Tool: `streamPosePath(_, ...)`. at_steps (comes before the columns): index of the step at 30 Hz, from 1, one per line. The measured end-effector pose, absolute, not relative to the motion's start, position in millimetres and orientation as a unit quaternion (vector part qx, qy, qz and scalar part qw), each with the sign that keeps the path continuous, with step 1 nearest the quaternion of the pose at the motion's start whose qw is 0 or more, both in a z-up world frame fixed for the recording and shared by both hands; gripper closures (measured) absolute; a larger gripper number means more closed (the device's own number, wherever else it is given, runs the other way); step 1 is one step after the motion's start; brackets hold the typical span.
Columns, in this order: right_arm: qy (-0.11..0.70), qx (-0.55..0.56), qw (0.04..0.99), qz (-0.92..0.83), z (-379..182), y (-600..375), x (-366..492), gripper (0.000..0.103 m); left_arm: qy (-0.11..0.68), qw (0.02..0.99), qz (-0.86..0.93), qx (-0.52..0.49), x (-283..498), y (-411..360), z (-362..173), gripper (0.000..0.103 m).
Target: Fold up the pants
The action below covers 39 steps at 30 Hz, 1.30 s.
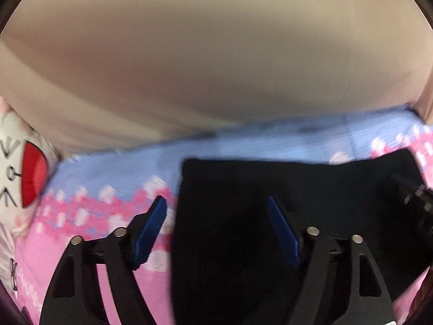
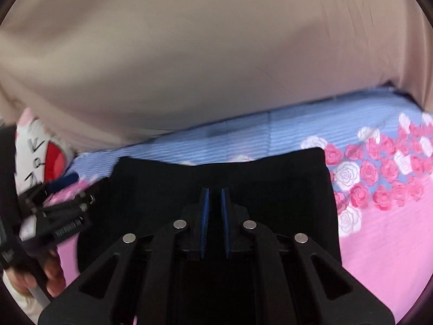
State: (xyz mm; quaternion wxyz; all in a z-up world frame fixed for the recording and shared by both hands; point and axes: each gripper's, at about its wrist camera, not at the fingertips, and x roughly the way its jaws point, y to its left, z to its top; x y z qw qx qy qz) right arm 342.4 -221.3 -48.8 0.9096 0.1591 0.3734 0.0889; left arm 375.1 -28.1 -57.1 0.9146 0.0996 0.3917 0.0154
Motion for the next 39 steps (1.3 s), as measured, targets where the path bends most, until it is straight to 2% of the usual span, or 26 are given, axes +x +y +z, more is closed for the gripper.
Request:
streamPosePath(2,0.378,0.187,0.904,0.071,-62.9,-243.9,351.3,0.103,0.406,0.910,0.021,0.080,385.4,-18.7,-71.6,0.028)
streamPosePath(3,0.375,0.218,0.897,0.085,-68.9,-256.7,353.3,0.103,0.407,0.912,0.011,0.060,389.0,-11.7,-80.3,0.022)
streamPosePath(4,0.375,0.232,0.893,0.091,-70.8,-264.3,353.1,0.103,0.403,0.914,0.012,0.049,390.6,-5.9,-84.0,0.012)
streamPosePath(5,0.375,0.241,0.890,0.093,-71.0,-268.7,352.2,0.103,0.397,0.917,0.018,0.040,390.4,-1.2,-88.8,0.009)
streamPosePath(9,0.363,0.246,0.895,0.081,-51.0,-257.7,344.9,0.101,0.385,0.923,0.012,0.019,382.9,6.7,-82.1,0.013)
streamPosePath(12,0.353,0.209,0.905,0.111,-28.4,-229.2,348.2,0.101,0.388,0.921,0.028,0.028,388.2,3.2,-81.5,0.013)
streamPosePath(15,0.389,0.202,0.895,0.084,-49.9,-229.7,381.6,0.103,0.405,0.913,0.039,0.008,400.9,2.1,-84.7,0.008)
streamPosePath(16,0.395,0.227,0.886,0.082,-62.7,-241.3,390.2,0.103,0.408,0.912,0.041,0.005,403.7,3.6,-86.0,0.005)
streamPosePath(18,0.392,0.279,0.870,0.103,-72.5,-256.1,389.7,0.103,0.414,0.910,0.034,-0.004,405.3,5.9,-89.5,0.005)
streamPosePath(24,0.336,0.311,0.887,0.059,-49.4,-281.6,342.1,0.101,0.413,0.910,0.021,-0.010,395.0,11.7,-84.2,0.007)
streamPosePath(28,0.321,0.216,0.914,0.118,-19.2,-250.6,288.1,0.101,0.389,0.920,0.037,0.029,361.5,4.5,-63.8,0.009)
streamPosePath(33,0.374,0.140,0.910,0.111,-57.8,-228.8,264.6,0.103,0.397,0.914,0.052,0.066,330.5,-3.1,-70.4,0.009)
streamPosePath(37,0.360,0.226,0.894,0.139,-74.2,-263.7,257.4,0.103,0.404,0.910,0.057,0.073,320.8,0.5,-90.3,0.008)
streamPosePath(39,0.358,0.227,0.895,0.139,-73.3,-265.1,256.9,0.103,0.399,0.913,0.057,0.066,320.3,4.9,-94.2,0.007)
